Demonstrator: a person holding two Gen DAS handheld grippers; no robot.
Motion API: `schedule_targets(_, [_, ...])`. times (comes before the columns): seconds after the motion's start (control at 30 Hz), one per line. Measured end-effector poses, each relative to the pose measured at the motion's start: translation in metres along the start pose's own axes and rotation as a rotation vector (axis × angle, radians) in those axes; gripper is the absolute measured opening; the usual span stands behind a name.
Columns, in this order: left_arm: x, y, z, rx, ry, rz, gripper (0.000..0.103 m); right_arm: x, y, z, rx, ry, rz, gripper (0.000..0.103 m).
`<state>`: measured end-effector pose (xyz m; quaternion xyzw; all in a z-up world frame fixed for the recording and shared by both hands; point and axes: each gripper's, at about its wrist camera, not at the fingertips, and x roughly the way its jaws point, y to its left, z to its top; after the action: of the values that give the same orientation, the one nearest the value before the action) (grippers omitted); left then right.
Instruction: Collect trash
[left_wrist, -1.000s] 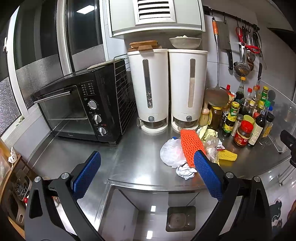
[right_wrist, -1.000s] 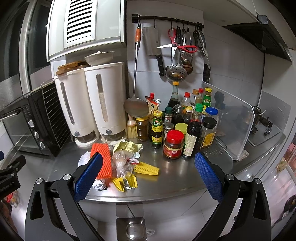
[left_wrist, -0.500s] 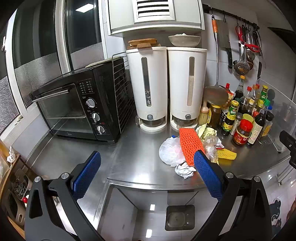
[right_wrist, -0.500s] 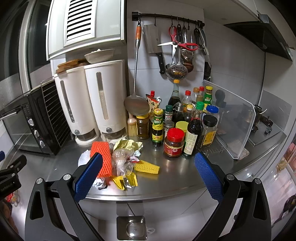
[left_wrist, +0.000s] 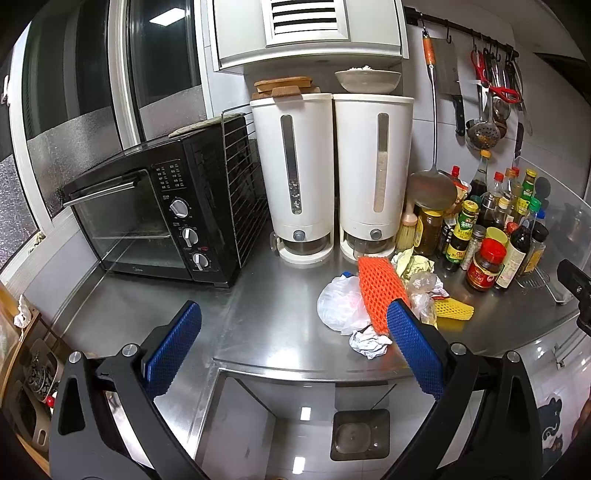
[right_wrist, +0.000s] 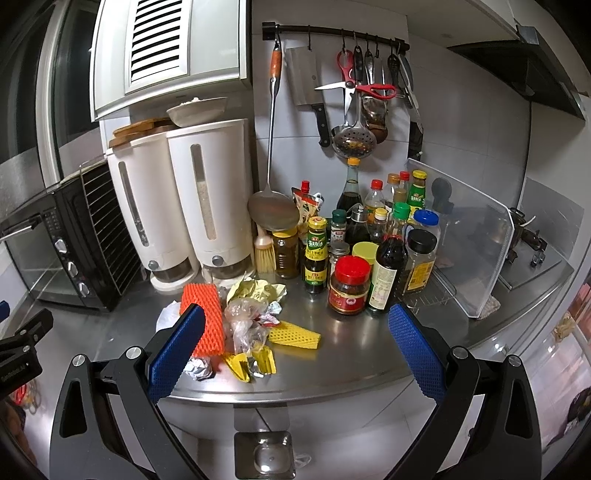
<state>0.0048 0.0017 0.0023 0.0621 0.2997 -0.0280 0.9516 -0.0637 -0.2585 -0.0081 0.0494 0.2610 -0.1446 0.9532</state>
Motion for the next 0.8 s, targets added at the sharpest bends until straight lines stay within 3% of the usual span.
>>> schedule_targets(0.8, [0.0064,-0.0040,0.0016,0.016,0.006,-0.013,0.095,0.0041,-0.0061,0.0044,0.002,0.004,-0.009,0.100])
